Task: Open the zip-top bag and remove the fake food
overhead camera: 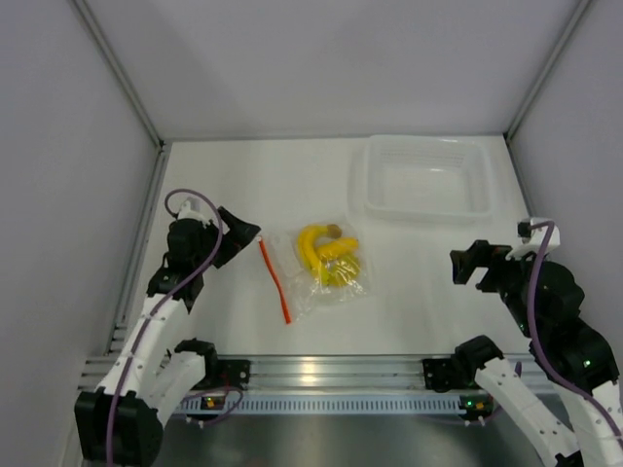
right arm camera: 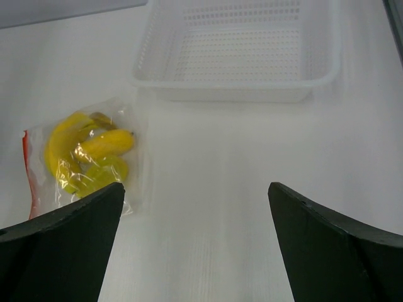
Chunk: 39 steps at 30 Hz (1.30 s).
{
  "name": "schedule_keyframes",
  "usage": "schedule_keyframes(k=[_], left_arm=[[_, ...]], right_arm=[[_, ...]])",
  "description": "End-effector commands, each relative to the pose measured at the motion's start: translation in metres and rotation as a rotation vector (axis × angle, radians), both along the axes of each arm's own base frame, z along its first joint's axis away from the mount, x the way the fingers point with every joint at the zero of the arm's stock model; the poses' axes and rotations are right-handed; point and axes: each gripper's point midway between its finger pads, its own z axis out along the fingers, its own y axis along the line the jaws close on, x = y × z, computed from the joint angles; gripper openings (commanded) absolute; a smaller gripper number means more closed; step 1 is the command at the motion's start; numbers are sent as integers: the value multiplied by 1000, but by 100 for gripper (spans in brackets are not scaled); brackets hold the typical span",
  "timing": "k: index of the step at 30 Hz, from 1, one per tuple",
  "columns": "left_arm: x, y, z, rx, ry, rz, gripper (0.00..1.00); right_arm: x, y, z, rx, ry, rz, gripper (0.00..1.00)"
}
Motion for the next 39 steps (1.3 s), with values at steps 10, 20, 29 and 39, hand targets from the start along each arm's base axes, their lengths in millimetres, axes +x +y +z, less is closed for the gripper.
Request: schedule_keyframes(k=[10, 20, 29, 39], left_arm=[[52, -21, -56, -171, -58, -14, 98], [49, -25, -115, -191, 1, -44, 89], [59, -43, -132, -306, 1, -122, 78], [56, -59, -135, -434, -43, -207, 39]], right_arm=[[-4, 4, 28, 56, -120, 35, 99], [2, 11, 20, 40, -95, 63, 99], [2, 11, 25, 29, -107, 71, 99], [7, 14, 24, 10, -103, 80, 100]])
